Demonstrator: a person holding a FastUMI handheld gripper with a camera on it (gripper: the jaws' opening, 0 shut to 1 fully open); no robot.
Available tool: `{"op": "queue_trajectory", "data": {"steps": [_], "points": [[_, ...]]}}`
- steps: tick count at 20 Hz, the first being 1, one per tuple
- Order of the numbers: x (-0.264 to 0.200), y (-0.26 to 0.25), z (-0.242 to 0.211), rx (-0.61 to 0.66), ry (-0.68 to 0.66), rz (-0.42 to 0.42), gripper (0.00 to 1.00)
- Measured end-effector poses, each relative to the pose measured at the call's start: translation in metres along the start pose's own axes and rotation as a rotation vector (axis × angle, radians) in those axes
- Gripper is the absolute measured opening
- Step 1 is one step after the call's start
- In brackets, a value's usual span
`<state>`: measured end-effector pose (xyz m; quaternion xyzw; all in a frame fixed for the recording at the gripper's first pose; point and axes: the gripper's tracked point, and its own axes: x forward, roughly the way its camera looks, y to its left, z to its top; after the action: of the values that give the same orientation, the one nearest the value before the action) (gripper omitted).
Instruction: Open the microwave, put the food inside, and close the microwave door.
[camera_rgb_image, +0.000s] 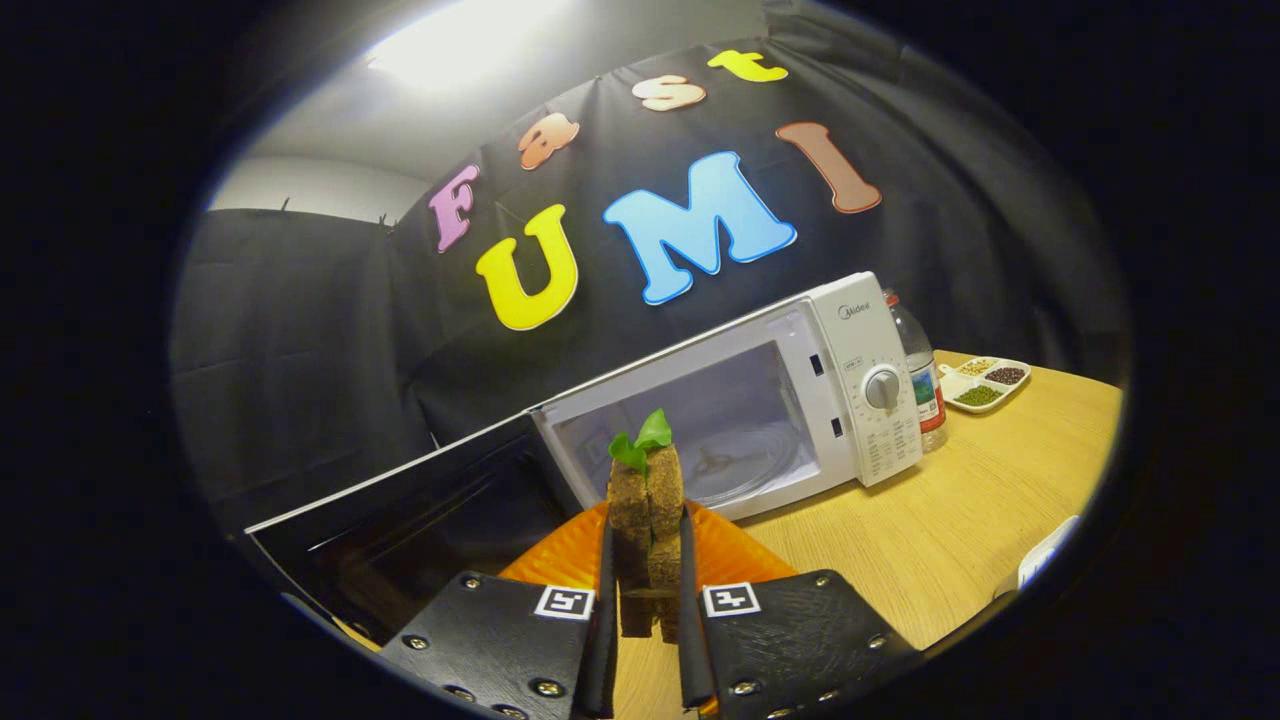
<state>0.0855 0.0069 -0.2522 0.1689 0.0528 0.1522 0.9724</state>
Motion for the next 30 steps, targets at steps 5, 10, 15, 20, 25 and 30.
{"op": "queue_trajectory", "data": {"steps": [5, 10, 15, 20, 25, 30], "points": [[0.07, -0.005, 0.015, 0.082, -0.021, -0.025, 0.25], [0.132, -0.016, 0.023, 0.137, -0.042, -0.069, 0.25], [0.19, -0.03, 0.008, 0.328, -0.023, -0.063, 0.25], [0.215, -0.051, 0.004, 0.356, -0.072, -0.083, 0.25], [0.223, -0.072, 0.002, 0.36, -0.079, -0.145, 0.31], [0.217, -0.09, -0.008, 0.299, -0.03, -0.263, 0.59]]}}
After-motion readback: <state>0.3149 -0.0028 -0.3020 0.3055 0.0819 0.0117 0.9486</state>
